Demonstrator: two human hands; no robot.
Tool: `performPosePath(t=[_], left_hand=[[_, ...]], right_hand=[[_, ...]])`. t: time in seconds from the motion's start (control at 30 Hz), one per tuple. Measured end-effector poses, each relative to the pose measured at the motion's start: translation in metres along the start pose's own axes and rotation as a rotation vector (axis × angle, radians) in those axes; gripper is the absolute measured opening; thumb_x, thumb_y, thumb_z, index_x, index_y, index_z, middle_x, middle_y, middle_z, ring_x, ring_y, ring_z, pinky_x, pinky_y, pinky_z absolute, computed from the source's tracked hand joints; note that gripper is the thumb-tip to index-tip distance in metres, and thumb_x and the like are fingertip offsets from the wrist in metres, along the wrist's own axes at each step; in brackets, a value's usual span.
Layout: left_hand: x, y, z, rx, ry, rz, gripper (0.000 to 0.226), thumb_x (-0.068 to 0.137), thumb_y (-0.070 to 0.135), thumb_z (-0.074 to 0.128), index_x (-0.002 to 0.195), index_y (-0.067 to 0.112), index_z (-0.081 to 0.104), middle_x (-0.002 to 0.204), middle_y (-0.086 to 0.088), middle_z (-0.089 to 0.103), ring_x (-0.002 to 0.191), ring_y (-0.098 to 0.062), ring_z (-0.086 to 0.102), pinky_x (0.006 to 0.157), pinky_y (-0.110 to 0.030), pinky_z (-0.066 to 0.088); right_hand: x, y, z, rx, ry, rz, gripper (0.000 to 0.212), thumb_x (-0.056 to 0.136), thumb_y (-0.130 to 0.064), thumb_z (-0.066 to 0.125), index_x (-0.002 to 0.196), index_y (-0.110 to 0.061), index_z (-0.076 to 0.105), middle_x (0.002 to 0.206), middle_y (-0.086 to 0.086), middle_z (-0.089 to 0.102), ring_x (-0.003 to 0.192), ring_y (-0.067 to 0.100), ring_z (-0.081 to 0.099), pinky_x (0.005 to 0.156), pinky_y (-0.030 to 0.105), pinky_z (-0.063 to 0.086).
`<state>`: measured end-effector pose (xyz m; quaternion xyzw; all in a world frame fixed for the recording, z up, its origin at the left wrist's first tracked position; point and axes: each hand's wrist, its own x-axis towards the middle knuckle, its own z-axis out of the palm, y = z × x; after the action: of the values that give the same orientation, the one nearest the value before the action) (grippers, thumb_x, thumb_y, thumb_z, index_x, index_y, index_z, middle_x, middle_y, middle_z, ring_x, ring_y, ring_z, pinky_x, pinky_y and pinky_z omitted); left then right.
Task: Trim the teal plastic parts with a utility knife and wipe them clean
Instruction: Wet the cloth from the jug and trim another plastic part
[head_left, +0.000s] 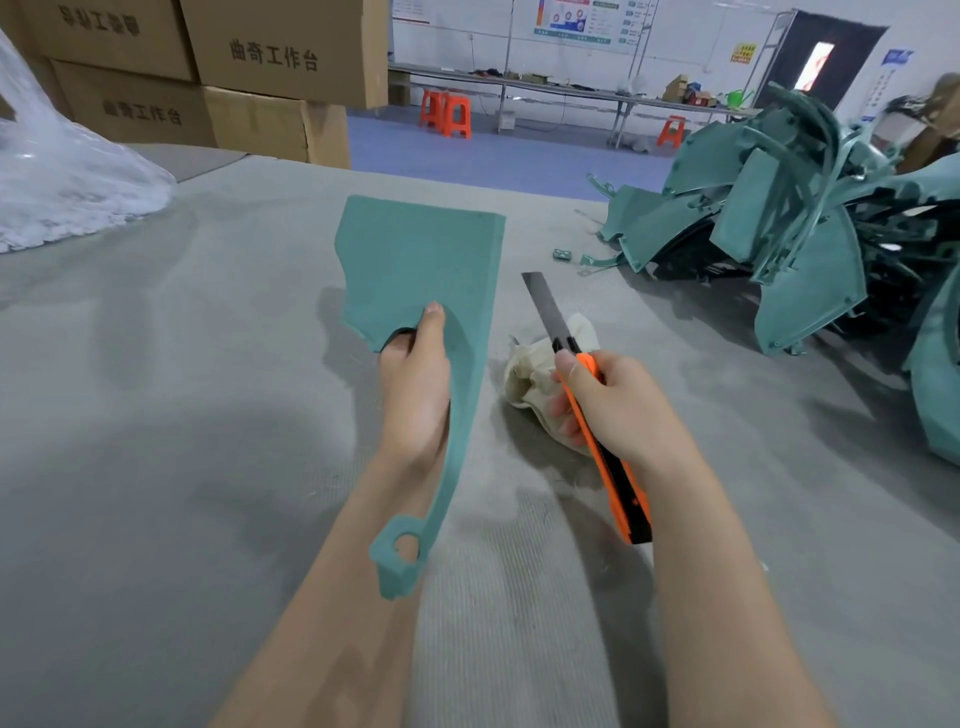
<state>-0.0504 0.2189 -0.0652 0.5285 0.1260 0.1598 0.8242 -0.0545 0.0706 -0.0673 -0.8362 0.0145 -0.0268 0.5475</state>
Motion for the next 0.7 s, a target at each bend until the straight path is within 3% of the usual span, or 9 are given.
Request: performPosePath(t=[0.17,0.3,0.43,0.53,0.6,0.7], left_hand=[[-0.0014,0.0001,-0.0003,-0.023,-0.009,-0.009,0.014,0.099,0.023,0.049,0.092,0.023,0.060,0.091,0.014,0.066,0.080,0.000,0.063,0.068,-0.015,0.047],[-0.0007,0.0005,-0.0003,-0.019,0.011,-0.015,0.013,0.099,0.023,0.049,0.093,0.023,0.060,0.091,0.014,0.065,0.079,0.001,0.062,0.064,-0.010,0.047],[0.0005,-0.0003,0.0001,-0.025,0.025,-0.006,0.010,0.099,0.023,0.049,0.103,0.020,0.058,0.097,0.013,0.064,0.088,-0.003,0.061,0.073,-0.015,0.046],[0.0010,-0.0011,-0.0002,-0.024,0.030,-0.003,0.010,0.099,0.022,0.049,0.101,0.020,0.059,0.095,0.014,0.064,0.087,-0.003,0.061,0.072,-0.015,0.046],[0.0008,-0.0009,-0.0009,-0.017,0.025,-0.013,0.013,0.099,0.023,0.049,0.091,0.023,0.059,0.091,0.014,0.064,0.081,-0.001,0.062,0.064,-0.011,0.046],[0.0009,-0.0014,-0.0013,-0.023,0.028,-0.019,0.016,0.099,0.023,0.049,0.087,0.024,0.059,0.088,0.015,0.065,0.076,0.002,0.061,0.057,-0.007,0.046]], right_hand=[[-0.0018,-0.0024,-0.0007,0.012,0.011,-0.005,0.046,0.098,-0.049,0.046,0.071,-0.012,0.050,0.045,0.001,0.051,0.040,0.014,0.049,0.046,0.025,0.041],[-0.0019,0.0009,0.0003,-0.058,0.001,-0.052,0.039,0.087,-0.042,0.065,0.068,-0.012,0.050,0.049,0.004,0.048,0.042,0.019,0.048,0.048,0.029,0.043],[-0.0020,0.0032,-0.0007,-0.200,0.000,-0.083,0.046,0.075,-0.043,0.078,0.068,-0.016,0.041,0.055,-0.001,0.046,0.050,0.015,0.049,0.050,0.027,0.045],[-0.0006,0.0034,0.0001,-0.190,0.034,-0.099,0.050,0.078,-0.057,0.068,0.064,-0.018,0.041,0.051,-0.005,0.044,0.054,0.018,0.048,0.059,0.034,0.044],[0.0013,0.0024,0.0019,-0.153,0.079,-0.066,0.056,0.086,-0.069,0.048,0.063,-0.018,0.045,0.053,-0.004,0.050,0.059,0.022,0.053,0.067,0.039,0.048],[0.0033,0.0025,0.0030,-0.130,0.093,-0.029,0.061,0.097,-0.062,0.028,0.060,-0.018,0.047,0.055,0.005,0.056,0.057,0.025,0.055,0.071,0.044,0.050]])
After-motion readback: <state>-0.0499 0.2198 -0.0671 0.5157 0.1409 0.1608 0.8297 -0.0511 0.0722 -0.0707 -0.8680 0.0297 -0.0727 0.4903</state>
